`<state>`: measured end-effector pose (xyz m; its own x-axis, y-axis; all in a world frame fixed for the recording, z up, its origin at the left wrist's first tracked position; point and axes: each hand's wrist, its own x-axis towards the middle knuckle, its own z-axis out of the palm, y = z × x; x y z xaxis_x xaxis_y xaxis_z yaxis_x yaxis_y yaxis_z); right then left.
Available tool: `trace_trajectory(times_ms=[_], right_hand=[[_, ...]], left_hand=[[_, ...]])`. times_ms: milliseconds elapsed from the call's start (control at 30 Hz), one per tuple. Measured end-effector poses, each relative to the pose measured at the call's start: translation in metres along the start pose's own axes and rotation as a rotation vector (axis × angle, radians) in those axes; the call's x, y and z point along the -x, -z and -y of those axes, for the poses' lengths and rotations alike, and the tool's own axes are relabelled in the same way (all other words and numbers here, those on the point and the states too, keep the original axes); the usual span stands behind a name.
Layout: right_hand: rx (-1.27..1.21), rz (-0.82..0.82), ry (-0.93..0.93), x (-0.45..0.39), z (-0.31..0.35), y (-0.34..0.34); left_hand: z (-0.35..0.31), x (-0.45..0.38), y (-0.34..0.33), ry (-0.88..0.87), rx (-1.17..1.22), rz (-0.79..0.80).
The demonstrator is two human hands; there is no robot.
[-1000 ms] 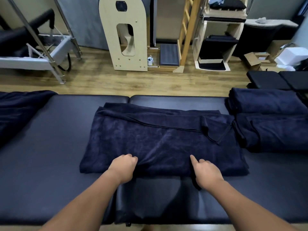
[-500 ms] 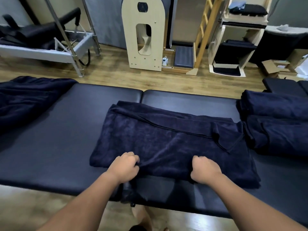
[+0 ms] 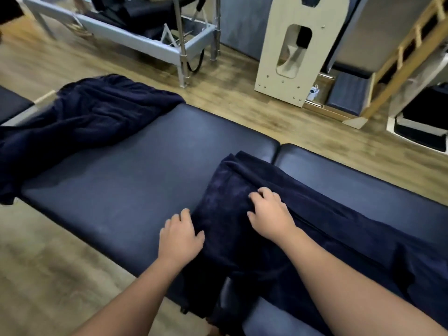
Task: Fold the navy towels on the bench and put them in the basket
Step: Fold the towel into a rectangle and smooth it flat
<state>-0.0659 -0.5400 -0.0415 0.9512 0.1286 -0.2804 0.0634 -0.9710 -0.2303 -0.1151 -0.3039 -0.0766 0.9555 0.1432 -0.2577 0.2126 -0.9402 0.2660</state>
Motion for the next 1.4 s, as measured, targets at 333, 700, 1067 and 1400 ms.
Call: trace_trajectory(times_ms=[333, 700, 1067, 1400], right_hand=[[-0.059, -0.034, -0.272, -0.105, 0.015, 0.011], [-0.433, -0.15, -0.312, -0.145, -0.022, 0.054], [-0.371, -0.057, -0.272, -0.179, -0.009, 0.034], [-0.235, -0.035, -0.161, -0.106, -0.019, 0.032]], left_hand=[[0.018, -0.025, 0.014, -0.144, 0.665, 0.272], [0.024, -0.034, 0.038, -0.019, 0.661, 0.356], [0.031, -0.019, 0.036, 0.112, 0.207, 0.355], [-0.064, -0.014, 0.013, -0.566, -0.28, 0.244]])
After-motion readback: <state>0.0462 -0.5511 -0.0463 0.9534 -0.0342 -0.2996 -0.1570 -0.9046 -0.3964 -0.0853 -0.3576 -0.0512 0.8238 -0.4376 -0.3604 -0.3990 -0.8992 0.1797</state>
